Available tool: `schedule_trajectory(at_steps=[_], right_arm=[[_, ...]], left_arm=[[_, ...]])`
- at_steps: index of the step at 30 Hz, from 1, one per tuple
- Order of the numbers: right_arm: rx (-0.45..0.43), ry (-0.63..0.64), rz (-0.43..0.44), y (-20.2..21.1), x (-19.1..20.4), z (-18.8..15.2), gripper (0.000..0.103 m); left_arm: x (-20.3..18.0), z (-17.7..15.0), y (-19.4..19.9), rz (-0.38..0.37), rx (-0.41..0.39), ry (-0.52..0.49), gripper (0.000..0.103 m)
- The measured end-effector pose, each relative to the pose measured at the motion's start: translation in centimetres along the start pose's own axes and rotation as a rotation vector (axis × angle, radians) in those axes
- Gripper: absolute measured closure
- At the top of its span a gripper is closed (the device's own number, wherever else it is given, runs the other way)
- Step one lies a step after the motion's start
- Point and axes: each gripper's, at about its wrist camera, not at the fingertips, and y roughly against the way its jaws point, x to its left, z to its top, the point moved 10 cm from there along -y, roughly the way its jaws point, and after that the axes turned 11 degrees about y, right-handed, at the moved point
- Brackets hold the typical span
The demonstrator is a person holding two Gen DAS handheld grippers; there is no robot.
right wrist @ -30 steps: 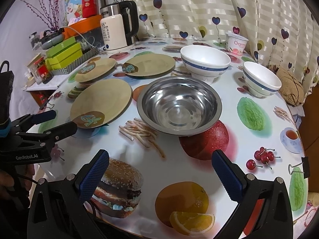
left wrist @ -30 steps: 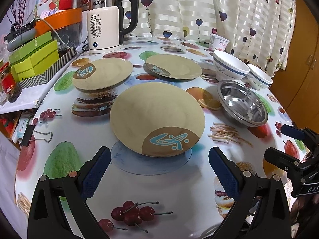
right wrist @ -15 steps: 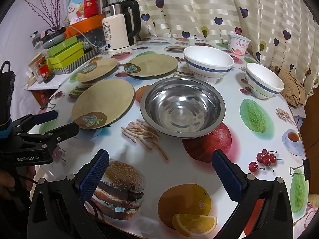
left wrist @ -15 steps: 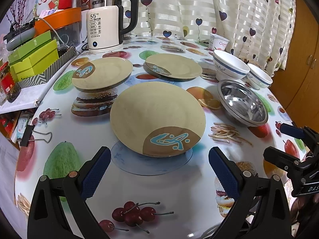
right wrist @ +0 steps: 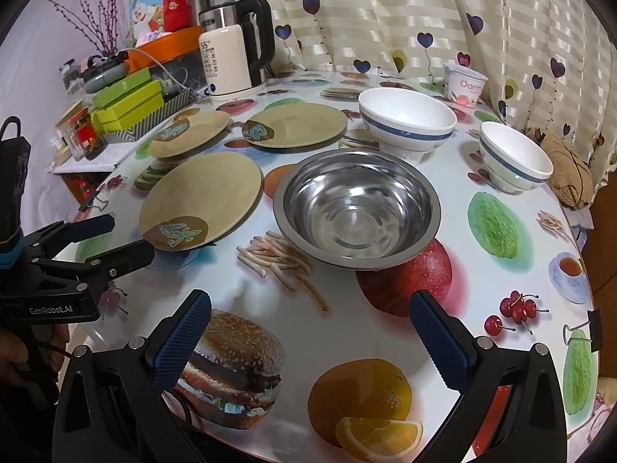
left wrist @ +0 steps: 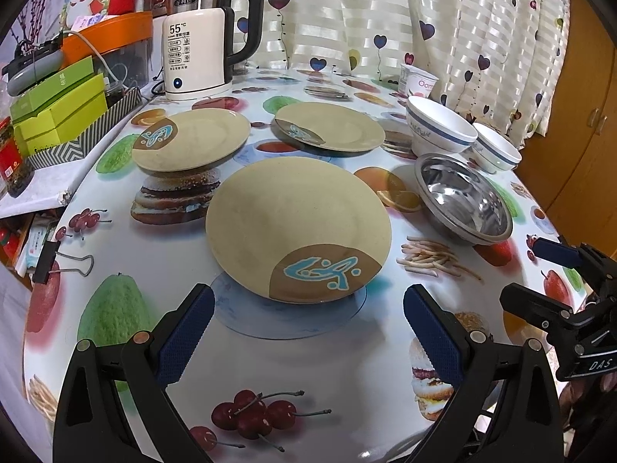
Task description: Organize plates and bowls
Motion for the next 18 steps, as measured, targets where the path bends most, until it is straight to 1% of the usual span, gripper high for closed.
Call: schedule_trajectory(at_steps=[18], right_arm=[[0.008, -0.006, -0.016, -0.10, 0.41, -0.19, 0.000]], left_arm=[[-0.20, -0.03, 0.00, -0.008, 0.000, -0.008, 0.004]])
